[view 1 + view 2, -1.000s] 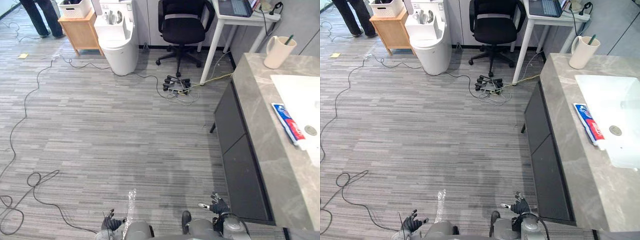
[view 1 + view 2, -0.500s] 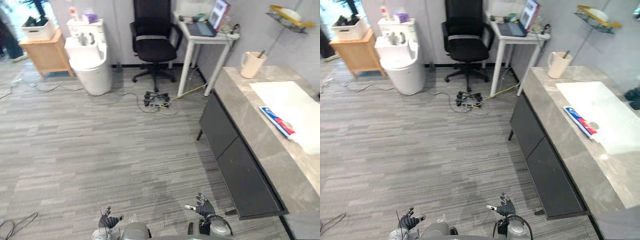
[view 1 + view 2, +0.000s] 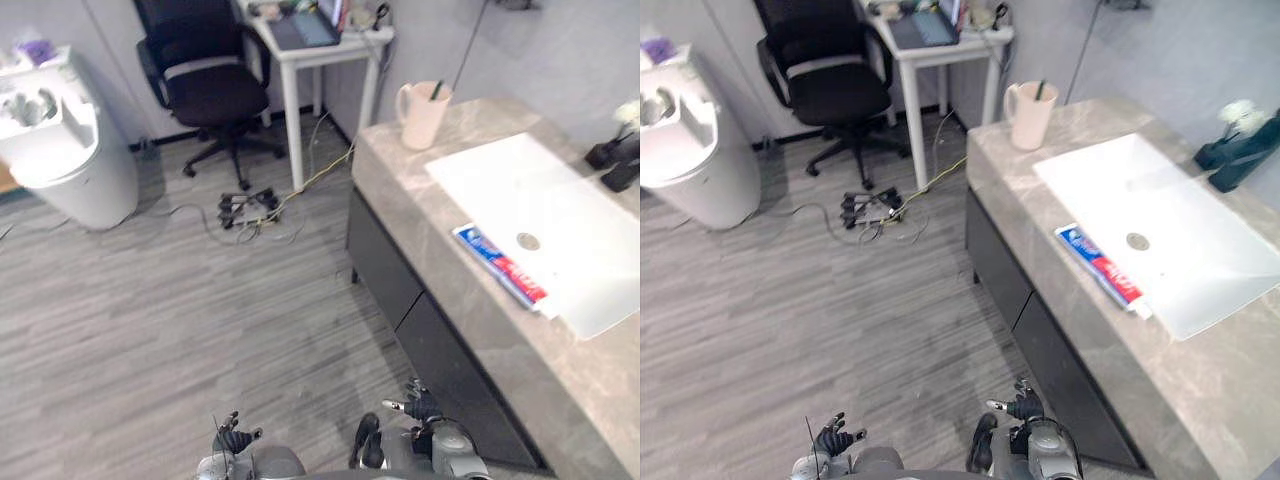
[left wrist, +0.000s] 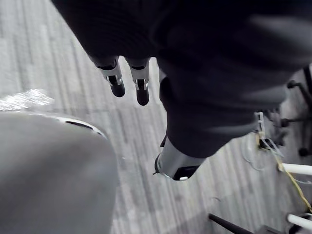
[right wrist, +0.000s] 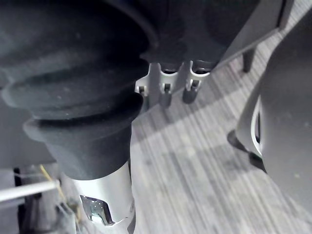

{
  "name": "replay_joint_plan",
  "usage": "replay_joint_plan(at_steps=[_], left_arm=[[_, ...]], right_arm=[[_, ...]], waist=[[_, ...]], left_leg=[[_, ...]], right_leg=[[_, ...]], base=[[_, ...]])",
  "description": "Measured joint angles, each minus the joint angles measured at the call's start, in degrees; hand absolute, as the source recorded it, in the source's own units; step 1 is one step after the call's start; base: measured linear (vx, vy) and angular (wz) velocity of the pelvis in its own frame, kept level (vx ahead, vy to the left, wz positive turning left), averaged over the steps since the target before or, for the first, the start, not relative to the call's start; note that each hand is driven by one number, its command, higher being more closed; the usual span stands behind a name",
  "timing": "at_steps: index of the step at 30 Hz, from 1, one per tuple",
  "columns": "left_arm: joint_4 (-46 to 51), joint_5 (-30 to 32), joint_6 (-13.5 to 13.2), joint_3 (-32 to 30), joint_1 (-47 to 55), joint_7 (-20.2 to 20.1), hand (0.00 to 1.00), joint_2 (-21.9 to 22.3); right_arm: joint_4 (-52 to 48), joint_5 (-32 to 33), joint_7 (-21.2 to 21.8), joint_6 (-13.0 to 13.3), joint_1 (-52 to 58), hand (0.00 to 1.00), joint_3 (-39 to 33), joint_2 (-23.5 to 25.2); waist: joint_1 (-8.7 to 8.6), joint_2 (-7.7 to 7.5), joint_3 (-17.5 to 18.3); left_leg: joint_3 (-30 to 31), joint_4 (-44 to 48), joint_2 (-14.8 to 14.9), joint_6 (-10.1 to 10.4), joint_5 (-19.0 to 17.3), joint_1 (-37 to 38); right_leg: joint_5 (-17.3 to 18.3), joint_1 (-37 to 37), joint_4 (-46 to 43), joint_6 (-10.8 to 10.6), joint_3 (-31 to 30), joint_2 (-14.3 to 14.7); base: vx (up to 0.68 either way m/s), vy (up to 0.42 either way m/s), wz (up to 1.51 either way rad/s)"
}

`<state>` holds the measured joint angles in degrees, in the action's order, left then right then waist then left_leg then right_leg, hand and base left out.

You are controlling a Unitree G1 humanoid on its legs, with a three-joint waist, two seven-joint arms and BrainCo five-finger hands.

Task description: Organize washtable

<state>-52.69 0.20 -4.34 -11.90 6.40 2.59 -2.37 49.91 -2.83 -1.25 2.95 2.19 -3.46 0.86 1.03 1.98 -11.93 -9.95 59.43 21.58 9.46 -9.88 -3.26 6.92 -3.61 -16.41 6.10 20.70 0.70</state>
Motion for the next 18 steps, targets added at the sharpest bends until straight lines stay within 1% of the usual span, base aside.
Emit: replay_joint_plan(at_steps=[1, 2, 3, 4, 5, 6, 7, 8, 9, 10, 11, 12, 13, 14, 15, 16, 17, 18], left_arm=[[0.70, -0.02, -0.06, 0.11, -0.34, 0.01, 0.00, 0.07], [0.96, -0.04, -0.08, 0.34, -0.49, 0.02, 0.00, 0.21], [1.05, -0.21, -0.10, 0.53, -0.97, 0.02, 0.00, 0.46], [1.22, -0.57, -0.61, 0.65, -1.07, 0.04, 0.00, 1.17], [1.19, -0.58, -0.82, 0.90, -1.28, 0.03, 0.00, 1.29], [1.02, -0.62, -1.03, 1.27, -1.60, 0.05, 0.00, 1.29], [0.89, -0.70, -1.13, 1.51, -1.71, 0.12, 0.00, 1.56], [0.86, -0.74, -1.18, 1.56, -1.71, 0.16, 0.00, 1.63], [0.22, -0.95, -1.20, 1.72, -1.80, 0.17, 0.00, 2.36], [-0.07, -1.33, -1.21, 1.70, -1.79, 0.24, 0.00, 2.61], [-0.34, -1.80, -1.19, 1.59, -1.99, 0.28, 0.00, 1.44], [-0.35, -1.79, -1.14, 1.57, -2.04, 0.25, 0.00, 0.70], [-0.34, -1.86, -1.13, 1.48, -2.03, 0.22, 0.00, 0.41], [-0.38, -1.72, -1.06, 1.42, -2.36, 0.15, 0.00, 0.28], [-1.02, -1.72, -1.07, 1.45, -2.43, 0.15, 0.00, 0.26], [-1.37, -1.76, -1.05, 1.44, -2.50, 0.16, 0.00, 0.31], [-1.85, -1.71, -1.06, 1.62, -2.54, 0.13, 0.00, 0.41], [-2.10, -1.67, -1.07, 1.69, -2.48, 0.14, 0.00, 0.38]], right_arm=[[0.04, 0.02, -0.04, -0.28, 0.26, 0.00, 0.01, 0.27], [0.06, 0.05, -0.04, -0.33, 0.35, 0.00, -0.05, 0.42], [0.50, 0.23, -0.08, -0.34, 0.37, 0.00, -0.14, 0.45], [0.84, 0.57, -0.09, -0.50, 0.32, 0.00, -0.16, 0.32], [1.04, 0.59, -0.10, -0.58, 0.22, 0.00, -0.27, 0.29], [1.70, 0.63, -0.10, -0.62, 0.02, 0.00, -0.94, 0.37], [2.28, 0.64, -0.15, -0.63, -0.08, 0.00, -1.43, 0.28], [2.56, 0.64, -0.16, -0.61, -0.09, 0.00, -1.56, 0.26], [2.60, 0.61, -0.23, -0.58, -0.18, 0.00, -1.71, -0.10], [2.66, 0.59, -0.24, -0.58, -0.13, 0.00, -1.80, -0.23], [2.62, 0.52, -0.39, -0.60, 0.26, 0.00, -2.36, 0.82], [2.54, 0.48, -0.26, -0.56, 0.65, 0.00, -2.39, 1.84], [2.54, 0.48, -0.26, -0.57, 0.98, 0.00, -2.40, 2.39], [2.21, 0.40, -0.24, -0.53, 1.62, 0.00, -2.49, 2.95], [1.72, 0.40, -0.20, -0.57, 1.89, 0.00, -2.69, 3.16], [1.33, 0.38, -0.12, -0.53, 2.05, 0.00, -2.73, 3.20], [0.87, 0.07, 0.04, -0.50, 2.11, 0.00, -2.61, 3.19], [0.75, -0.09, 0.07, -0.48, 1.99, 0.00, -2.36, 3.19]], waist=[[0.14, -1.32, -0.47], [0.09, -1.63, -0.46], [0.13, -1.87, -0.42], [0.30, -2.22, -0.53], [0.49, -2.15, -0.56], [1.25, -2.20, -0.59], [1.62, -2.16, -0.55], [1.62, -2.05, -0.54], [1.55, -0.79, -0.36], [1.63, -0.25, -0.22], [1.60, -1.80, 0.00], [1.70, -3.36, 0.51], [2.11, -3.94, 0.83], [3.05, -4.50, 1.11], [3.00, -4.50, 1.11], [2.96, -4.34, 1.08], [3.00, -4.07, 1.08], [3.07, -4.12, 1.12]], left_leg=[[-1.69, 1.93, -0.02, -0.61, -1.09, -1.98], [-2.30, 1.32, -0.39, -1.35, -1.53, -3.18], [-3.47, -2.21, -1.09, -2.00, -2.92, -5.01], [-2.78, -8.76, -2.81, -2.16, -4.62, -6.56], [-1.57, -12.65, -4.07, -2.37, -5.05, -7.12], [2.43, -21.57, -7.30, -2.41, -5.11, -7.46], [8.19, -30.33, -10.51, -2.06, -4.87, -7.46], [11.20, -34.10, -11.85, -1.66, -4.27, -7.38], [16.44, -40.54, -12.90, -0.27, -1.18, -6.77], [16.60, -40.53, -13.05, -0.64, 3.16, -5.90], [13.94, -40.04, -14.58, -2.77, 2.96, -4.84], [11.63, -39.76, -14.99, -3.79, 2.04, -4.39], [10.84, -39.20, -15.31, -4.04, 1.15, -4.19], [8.39, -38.52, -15.59, -5.10, -0.29, -3.15], [5.81, -38.39, -15.67, -6.15, -1.47, -1.59], [4.48, -38.56, -15.61, -6.53, -1.92, -0.69], [1.16, -39.77, -15.45, -7.29, -2.37, 1.22], [-1.45, -41.18, -15.60, -7.83, -2.07, 2.54]], right_leg=[[1.23, 2.65, 1.07, 0.01, -2.00, 0.21], [1.36, 3.86, 1.98, 0.05, -2.96, 0.20], [0.79, 5.63, 3.45, -0.81, -5.05, 0.15], [0.57, 6.92, 4.74, -1.17, -7.62, 0.03], [0.42, 7.46, 5.25, -1.42, -8.95, -0.14], [0.14, 8.30, 6.04, -2.25, -11.84, -0.74], [0.08, 8.79, 6.69, -3.30, -14.76, -1.33], [0.28, 8.92, 6.75, -4.44, -16.04, -1.64], [0.75, 9.06, 6.67, -6.24, -18.04, -1.45], [1.12, 9.37, 6.61, -7.15, -19.48, -1.36], [1.64, 9.70, 6.51, -8.35, -21.09, -3.10], [1.73, 9.45, 6.27, -8.49, -21.19, -4.29], [1.72, 9.45, 6.00, -8.50, -21.40, -4.87], [1.68, 9.12, 5.13, -8.58, -22.61, -5.80], [1.61, 8.26, 2.87, -8.70, -22.27, -6.73], [1.60, 7.01, 0.70, -8.72, -21.75, -7.00], [1.61, 3.94, -5.14, -8.74, -19.39, -8.27], [1.63, 2.03, -8.97, -8.76, -16.70, -10.02]], base=[[0.37, -0.054, -0.72], [0.41, -0.007, -0.81], [0.39, 0.058, -0.91], [0.32, 0.061, -1.01], [0.31, 0.175, -1.17], [0.29, 0.246, -1.24], [0.34, 0.312, -1.23], [0.25, 0.329, -1.12], [0.17, 0.286, -0.87], [0.21, 0.363, -1.02], [0.18, 0.320, -0.84], [0.19, 0.296, -0.78], [0.18, 0.259, -0.82], [0.15, 0.250, -0.95], [0.14, 0.243, -0.96], [0.10, 0.253, -1.04], [0.06, 0.196, -1.09], [0.06, 0.201, -1.23]])
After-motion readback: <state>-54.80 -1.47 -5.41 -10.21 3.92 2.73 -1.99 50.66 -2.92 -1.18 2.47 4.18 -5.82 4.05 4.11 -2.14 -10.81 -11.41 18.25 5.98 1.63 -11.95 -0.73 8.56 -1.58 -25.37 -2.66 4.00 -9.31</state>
